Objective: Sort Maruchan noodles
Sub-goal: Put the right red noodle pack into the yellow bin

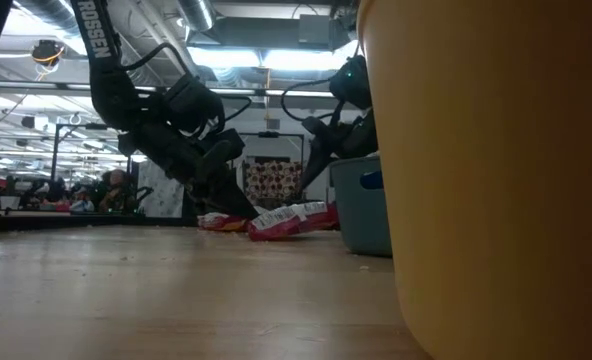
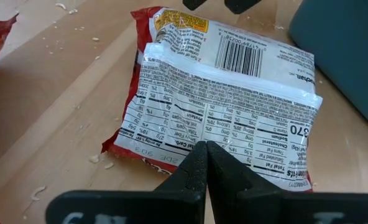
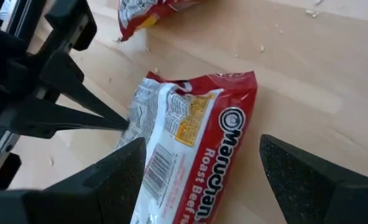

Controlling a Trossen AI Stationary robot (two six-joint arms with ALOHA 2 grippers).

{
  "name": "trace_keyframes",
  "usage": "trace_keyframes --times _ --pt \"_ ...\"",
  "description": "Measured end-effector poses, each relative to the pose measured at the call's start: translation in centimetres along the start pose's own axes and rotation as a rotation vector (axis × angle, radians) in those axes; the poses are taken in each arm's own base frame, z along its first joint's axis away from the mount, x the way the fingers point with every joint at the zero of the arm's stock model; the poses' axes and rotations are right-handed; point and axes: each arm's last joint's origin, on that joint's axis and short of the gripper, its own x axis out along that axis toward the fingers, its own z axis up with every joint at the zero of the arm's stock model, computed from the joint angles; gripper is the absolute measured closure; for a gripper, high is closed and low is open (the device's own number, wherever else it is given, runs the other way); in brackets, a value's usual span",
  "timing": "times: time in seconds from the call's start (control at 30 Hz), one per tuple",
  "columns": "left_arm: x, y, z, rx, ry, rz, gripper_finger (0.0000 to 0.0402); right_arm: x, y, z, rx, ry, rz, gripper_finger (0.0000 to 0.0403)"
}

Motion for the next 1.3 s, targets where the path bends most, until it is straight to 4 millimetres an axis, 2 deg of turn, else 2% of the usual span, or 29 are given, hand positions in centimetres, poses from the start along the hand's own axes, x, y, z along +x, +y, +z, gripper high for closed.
trace_keyframes --times 0.33,0.63,0.73,1.03,1.13,1.3 --pt "0.0 0.0 0.0 0.001 0.0 0.013 0.0401 3.2 -0.3 -1.4 0.03 0.078 0.11 0.0104" --pt "0.0 0.0 0.0 0.008 -0.002 0.018 0.0401 3.9 -0.2 -2.3 -0.004 0.13 0.143 0.011" --pt "0.0 0.0 0.0 0.008 -0.003 0.02 0.0402 3.9 -0.1 -2.3 -0.014 0.14 0.157 0.0135" --pt "0.0 0.0 -0.1 0.007 -0.002 0.024 0.0402 3.8 0.8 -1.6 -0.042 0.134 0.202 0.0243" --pt "0.0 0.0 0.0 0.003 -0.009 0.016 0.0402 3.8 0.8 -1.5 -0.04 0.133 0.203 0.0258" --pt "0.0 0.0 0.1 -0.023 -0.018 -0.002 0.0402 3.8 0.8 -1.5 -0.038 0.134 0.202 0.026"
